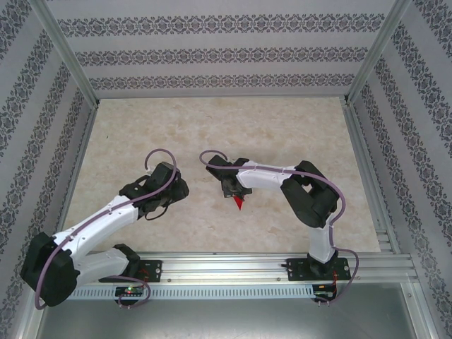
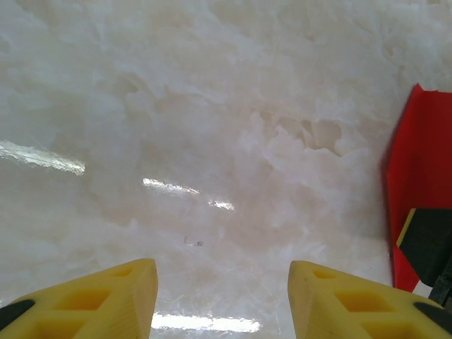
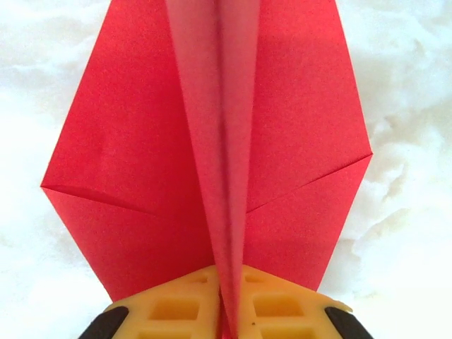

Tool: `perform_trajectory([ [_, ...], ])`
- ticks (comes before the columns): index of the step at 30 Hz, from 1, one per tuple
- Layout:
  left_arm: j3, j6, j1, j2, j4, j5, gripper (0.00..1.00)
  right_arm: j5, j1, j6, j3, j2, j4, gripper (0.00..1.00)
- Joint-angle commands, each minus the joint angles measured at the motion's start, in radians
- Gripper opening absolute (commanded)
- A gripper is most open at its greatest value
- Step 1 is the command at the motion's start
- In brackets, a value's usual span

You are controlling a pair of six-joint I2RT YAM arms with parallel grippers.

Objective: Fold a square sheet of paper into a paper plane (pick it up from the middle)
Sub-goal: Move a paper plane to the center of the table.

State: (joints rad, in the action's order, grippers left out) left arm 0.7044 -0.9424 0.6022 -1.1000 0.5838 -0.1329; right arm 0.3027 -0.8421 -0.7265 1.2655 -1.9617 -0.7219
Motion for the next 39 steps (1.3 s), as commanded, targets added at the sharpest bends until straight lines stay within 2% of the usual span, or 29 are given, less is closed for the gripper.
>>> perform_trajectory([
  [1, 0.014, 0.026, -0.009, 0.026, 0.059, -0.056, 0.53, -0.035, 0.002, -0.042, -0.025, -0.057, 0.034, 0.11],
  [8, 0.000, 0.030, -0.009, 0.062, 0.074, -0.090, 0.53, -0.028, 0.005, -0.036, -0.020, 0.037, 0.016, 0.17],
  [10, 0.004, 0.034, -0.010, 0.069, 0.084, -0.107, 0.54, -0.034, 0.009, -0.031, -0.004, 0.072, 0.002, 0.21],
  [14, 0.010, 0.044, -0.009, 0.101, 0.103, -0.141, 0.57, -0.034, 0.012, -0.022, 0.006, 0.155, -0.014, 0.37],
  [20, 0.012, 0.066, -0.010, 0.164, 0.122, -0.197, 0.62, 0.005, 0.018, -0.017, -0.007, 0.304, -0.051, 0.43],
  [24, 0.011, 0.079, -0.010, 0.198, 0.132, -0.233, 0.67, 0.073, 0.015, 0.000, -0.050, 0.452, -0.049, 0.49],
  [30, 0.009, 0.117, -0.010, 0.234, 0.146, -0.326, 0.77, 0.288, 0.025, 0.035, -0.204, 0.753, -0.009, 0.60],
  [33, 0.003, 0.145, -0.010, 0.247, 0.142, -0.381, 0.85, 0.407, 0.060, 0.056, -0.303, 0.894, 0.027, 0.70],
  [36, -0.003, 0.169, -0.010, 0.251, 0.136, -0.466, 1.00, 0.491, 0.137, 0.128, -0.421, 1.012, 0.096, 0.81],
  [37, -0.005, 0.180, -0.011, 0.248, 0.128, -0.499, 1.00, 0.488, 0.173, 0.179, -0.461, 1.045, 0.131, 0.87],
  [39, -0.011, 0.215, -0.014, 0.236, 0.103, -0.540, 1.00, 0.443, 0.256, 0.272, -0.518, 1.083, 0.194, 0.91],
])
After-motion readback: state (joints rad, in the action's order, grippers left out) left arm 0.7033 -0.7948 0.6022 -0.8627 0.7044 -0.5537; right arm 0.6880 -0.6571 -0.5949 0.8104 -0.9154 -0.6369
